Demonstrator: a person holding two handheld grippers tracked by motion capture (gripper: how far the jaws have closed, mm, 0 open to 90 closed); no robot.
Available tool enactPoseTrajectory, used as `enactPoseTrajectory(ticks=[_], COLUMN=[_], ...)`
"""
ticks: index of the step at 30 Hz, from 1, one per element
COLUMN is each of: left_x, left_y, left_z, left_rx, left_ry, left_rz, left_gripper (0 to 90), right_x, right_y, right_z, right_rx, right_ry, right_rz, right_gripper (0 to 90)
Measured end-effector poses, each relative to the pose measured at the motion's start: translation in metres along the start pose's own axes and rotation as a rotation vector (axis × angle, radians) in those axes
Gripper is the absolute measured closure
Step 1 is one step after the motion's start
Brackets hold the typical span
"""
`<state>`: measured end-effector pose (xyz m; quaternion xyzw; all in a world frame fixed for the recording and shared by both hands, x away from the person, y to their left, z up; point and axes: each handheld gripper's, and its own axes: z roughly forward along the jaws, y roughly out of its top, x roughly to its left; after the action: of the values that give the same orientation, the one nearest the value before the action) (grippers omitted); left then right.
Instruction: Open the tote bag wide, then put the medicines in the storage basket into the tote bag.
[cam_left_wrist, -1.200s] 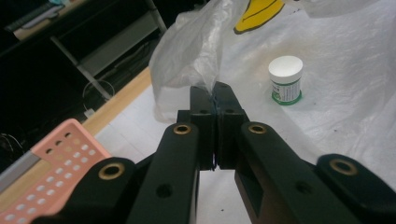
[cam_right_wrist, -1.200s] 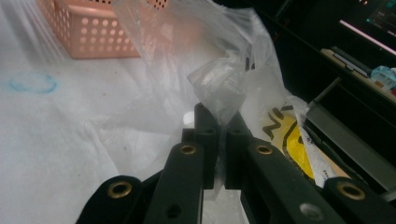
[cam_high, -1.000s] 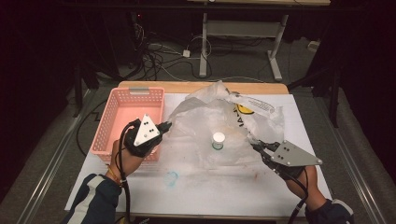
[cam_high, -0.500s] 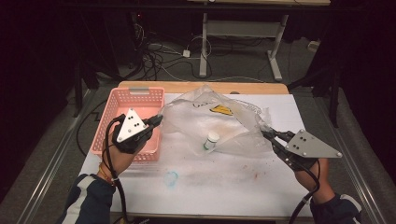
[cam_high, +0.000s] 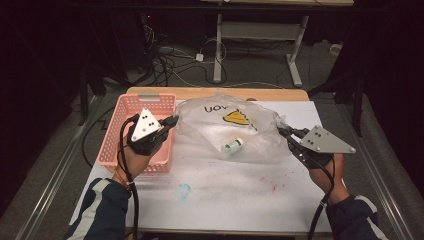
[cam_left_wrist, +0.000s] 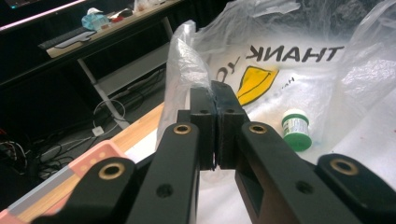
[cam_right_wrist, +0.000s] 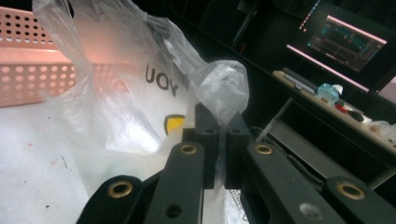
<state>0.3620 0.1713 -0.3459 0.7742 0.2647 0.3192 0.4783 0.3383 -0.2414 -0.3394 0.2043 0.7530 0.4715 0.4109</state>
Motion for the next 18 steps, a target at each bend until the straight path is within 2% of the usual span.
enactPoseTrajectory(ticks=[9, 15, 18], left_x=[-0.006, -0.006, -0.005], left_y=[0.003, 0.01, 0.015], left_z=[0.027, 0.041, 0.045], left_rx=[0.005, -0.01, -0.029], left_ry=[0.015, 0.018, 0.017], left_rz=[0.023, 0.018, 0.004], left_gripper=[86.1, 86.1, 86.1], right_x=[-0.006, -0.016, -0.024], right_y=[-0.008, -0.01, -0.007], right_z=[0.023, 0.038, 0.04], right_rx=[0.04, 0.048, 0.039], right_ry=[-0.028, -0.048, -0.057], right_rz=[0.026, 0.052, 0.071], right_gripper=[89.2, 89.2, 89.2])
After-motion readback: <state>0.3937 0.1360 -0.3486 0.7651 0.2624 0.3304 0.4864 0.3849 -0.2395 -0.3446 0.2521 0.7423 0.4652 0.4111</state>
